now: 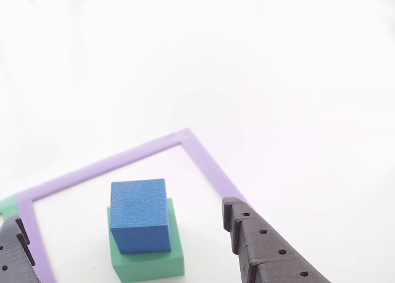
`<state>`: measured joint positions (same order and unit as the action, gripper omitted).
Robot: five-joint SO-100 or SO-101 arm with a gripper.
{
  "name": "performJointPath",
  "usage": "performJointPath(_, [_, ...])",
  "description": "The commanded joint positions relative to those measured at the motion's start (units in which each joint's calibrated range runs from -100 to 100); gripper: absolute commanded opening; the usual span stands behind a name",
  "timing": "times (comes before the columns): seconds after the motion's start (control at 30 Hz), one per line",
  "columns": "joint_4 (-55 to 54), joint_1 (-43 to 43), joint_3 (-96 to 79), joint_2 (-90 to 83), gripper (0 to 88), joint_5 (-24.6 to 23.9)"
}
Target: Tower of hanoi
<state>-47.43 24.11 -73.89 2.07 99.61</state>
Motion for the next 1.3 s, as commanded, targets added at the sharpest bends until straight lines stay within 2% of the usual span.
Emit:
performJointPath(0.0, [-2.71, -1.81, 2.6, 1.06, 37.0, 0.39])
performJointPath(0.73, [-5.7, -3.56, 6.06, 7.63, 35.7, 0.39])
performJointPath(0.8, [-5.87, -3.64, 6.06, 7.87, 33.5, 0.39])
performJointPath(0.93, [-5.79, -3.94, 5.42, 8.03, 23.3, 0.39])
performJointPath(1.27, [-5.79, -4.93, 5.15, 8.11, 10.9, 0.39])
